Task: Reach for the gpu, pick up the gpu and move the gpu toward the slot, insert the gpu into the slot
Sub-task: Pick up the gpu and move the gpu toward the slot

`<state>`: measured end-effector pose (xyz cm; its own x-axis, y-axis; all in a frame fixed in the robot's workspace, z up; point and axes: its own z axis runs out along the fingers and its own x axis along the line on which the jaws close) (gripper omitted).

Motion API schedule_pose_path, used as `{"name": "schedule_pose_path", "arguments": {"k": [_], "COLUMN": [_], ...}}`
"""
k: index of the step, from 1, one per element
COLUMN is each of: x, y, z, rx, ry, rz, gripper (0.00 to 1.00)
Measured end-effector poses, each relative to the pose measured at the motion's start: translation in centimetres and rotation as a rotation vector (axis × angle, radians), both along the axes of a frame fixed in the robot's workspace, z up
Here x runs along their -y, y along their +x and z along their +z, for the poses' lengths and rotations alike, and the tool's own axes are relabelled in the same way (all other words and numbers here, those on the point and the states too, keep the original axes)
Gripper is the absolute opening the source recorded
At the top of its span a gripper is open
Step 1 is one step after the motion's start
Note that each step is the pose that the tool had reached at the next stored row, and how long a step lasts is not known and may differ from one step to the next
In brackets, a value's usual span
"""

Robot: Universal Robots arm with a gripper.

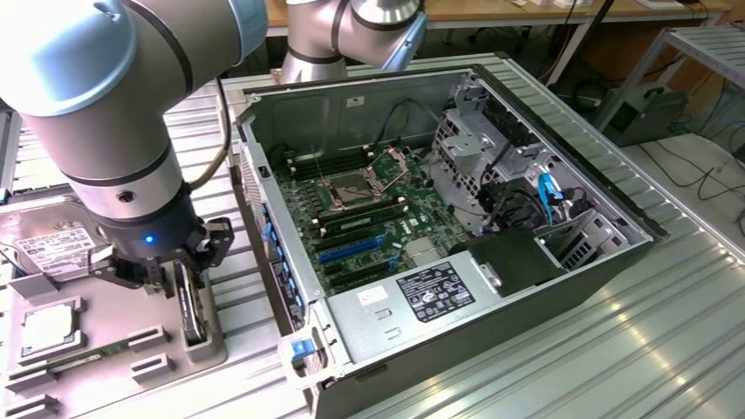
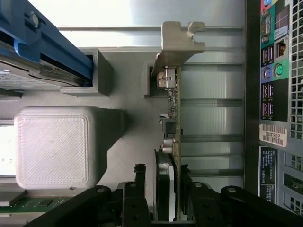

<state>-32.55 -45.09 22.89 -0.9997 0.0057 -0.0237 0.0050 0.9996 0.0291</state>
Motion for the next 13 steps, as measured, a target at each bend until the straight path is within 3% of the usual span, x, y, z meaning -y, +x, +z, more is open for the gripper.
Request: {"name": "schedule_pose_path", "arguments": {"k": [7,9,13], "x": [0.01,0.01,0.01], "y": [0.03,0.03,0.03], "z": [-0.01,0.0,0.0], "rx": [-0.0002,-0.0002,-0.0002], "ry": [-0.0012,-0.0013,-0.0013], "rz": [0.0,0.0,0.0], "gripper": [0.39,0.31,0.28]}}
